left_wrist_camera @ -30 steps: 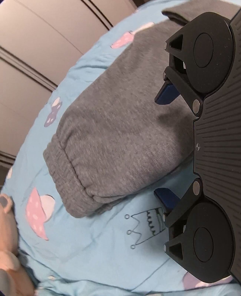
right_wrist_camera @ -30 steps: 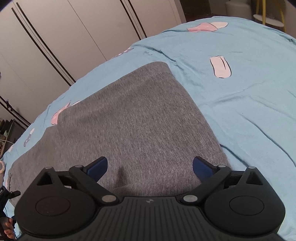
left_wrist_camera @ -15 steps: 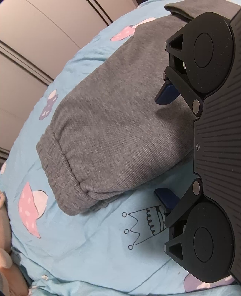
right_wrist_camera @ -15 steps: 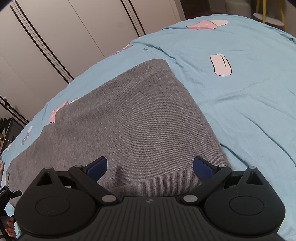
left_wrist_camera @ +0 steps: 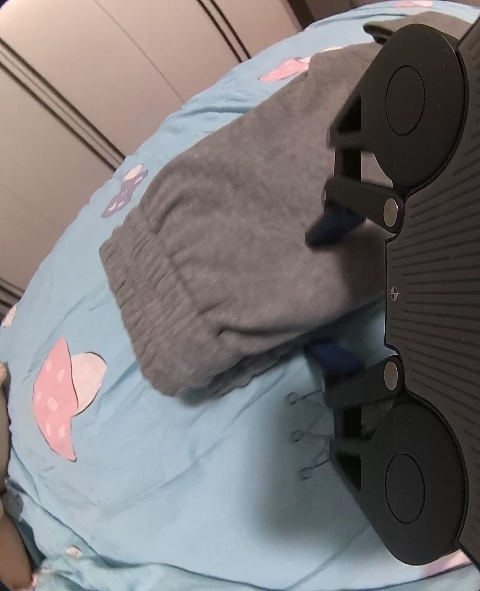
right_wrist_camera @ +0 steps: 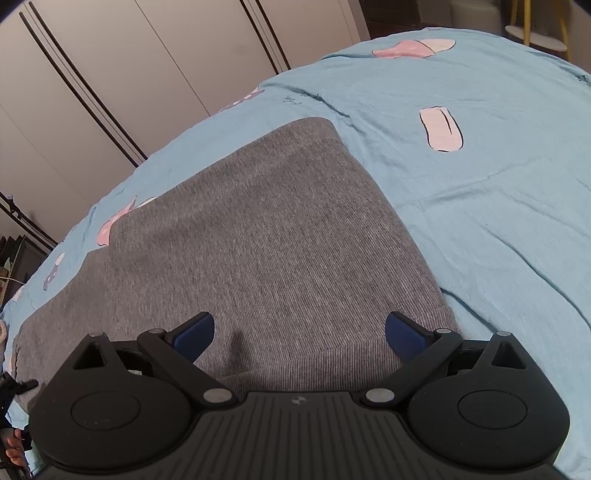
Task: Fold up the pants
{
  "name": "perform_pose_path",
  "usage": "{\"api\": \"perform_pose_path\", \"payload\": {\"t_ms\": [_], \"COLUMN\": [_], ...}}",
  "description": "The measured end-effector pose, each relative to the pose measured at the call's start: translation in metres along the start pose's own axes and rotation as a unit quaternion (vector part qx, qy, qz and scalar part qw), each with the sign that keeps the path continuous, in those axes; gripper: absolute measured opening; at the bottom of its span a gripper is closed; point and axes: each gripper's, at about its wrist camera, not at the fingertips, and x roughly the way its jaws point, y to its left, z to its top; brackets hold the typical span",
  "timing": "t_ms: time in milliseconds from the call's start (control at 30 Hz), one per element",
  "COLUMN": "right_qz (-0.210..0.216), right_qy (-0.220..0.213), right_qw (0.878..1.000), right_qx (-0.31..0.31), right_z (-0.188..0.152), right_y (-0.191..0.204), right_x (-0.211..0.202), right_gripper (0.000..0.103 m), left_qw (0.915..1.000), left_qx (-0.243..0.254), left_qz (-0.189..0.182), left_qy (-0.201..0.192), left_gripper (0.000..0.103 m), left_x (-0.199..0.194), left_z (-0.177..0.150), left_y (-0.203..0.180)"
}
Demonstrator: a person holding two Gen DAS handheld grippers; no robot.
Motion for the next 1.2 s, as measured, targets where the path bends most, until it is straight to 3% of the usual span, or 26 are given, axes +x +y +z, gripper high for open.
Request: {"api": "perform_pose_path", "payload": {"t_ms": [33, 133, 300, 400, 500, 600, 667, 733, 833, 900, 933, 1000, 1067, 1133, 1200], "right_qz": [0.0, 0.0, 0.0, 0.003, 0.007, 0.005, 0.001, -0.004, -0.005, 0.003, 0.008, 0.015, 0.016, 0.01, 0.005], "right_qy": [0.0, -0.001, -0.002, -0.004, -0.007, -0.007, -0.009, -0.01, -0.013, -0.017, -0.019, -0.022, -0.021, -0.02, -0.02], "right_qw": [1.0, 1.0, 1.0, 1.0, 1.0, 1.0, 1.0, 1.0, 1.0, 1.0, 1.0, 0.999, 0.999, 1.0, 1.0], "right_qx": [0.0, 0.001, 0.005, 0.01, 0.016, 0.018, 0.017, 0.011, 0.008, 0.016, 0.022, 0.03, 0.029, 0.021, 0.013], "right_z": [0.0, 0.0, 0.001, 0.001, 0.002, 0.004, 0.004, 0.003, 0.002, 0.002, 0.003, 0.002, 0.002, 0.003, 0.003], "right_y": [0.0, -0.001, -0.001, -0.002, -0.004, -0.004, -0.003, 0.0, 0.0, -0.004, -0.006, -0.009, -0.009, -0.007, -0.005], "right_x": [0.0, 0.001, 0.002, 0.001, 0.002, 0.006, 0.008, 0.009, 0.009, 0.008, 0.008, 0.008, 0.01, 0.013, 0.015], "right_gripper": [0.099, 0.099, 0.099, 0.099, 0.099, 0.099, 0.099, 0.099, 0.099, 0.099, 0.099, 0.099, 0.099, 0.099, 0.099], "left_qw": [0.9998, 0.9993, 0.9996, 0.9933, 0.988, 0.975, 0.9667, 0.9606, 0.9428, 0.9315, 0.9278, 0.9287, 0.9323, 0.9337, 0.9382], "left_qx": [-0.015, -0.024, -0.011, 0.034, 0.092, 0.174, 0.213, 0.249, 0.323, 0.362, 0.372, 0.37, 0.357, 0.343, 0.336], "left_qz": [-0.016, -0.026, 0.016, 0.048, -0.018, -0.121, -0.142, -0.123, -0.075, -0.03, -0.027, -0.019, 0.031, 0.091, 0.068], "left_qy": [0.0, -0.008, -0.022, -0.099, -0.122, -0.066, -0.018, 0.014, 0.037, 0.014, 0.001, -0.019, -0.047, -0.045, -0.051], "left_gripper": [0.043, 0.033, 0.039, 0.045, 0.061, 0.063, 0.063, 0.063, 0.063, 0.062, 0.066, 0.066, 0.064, 0.062, 0.054], "left_x": [0.0, -0.005, -0.014, -0.043, -0.065, -0.049, -0.024, 0.007, 0.051, 0.072, 0.079, 0.085, 0.091, 0.1, 0.087], "left_z": [0.003, 0.009, 0.01, 0.011, 0.009, -0.001, -0.011, -0.024, -0.042, -0.046, -0.04, -0.027, -0.005, 0.017, 0.025], "left_y": [0.008, 0.017, 0.002, -0.019, -0.054, -0.104, -0.136, -0.172, -0.215, -0.227, -0.23, -0.231, -0.224, -0.209, -0.199]}}
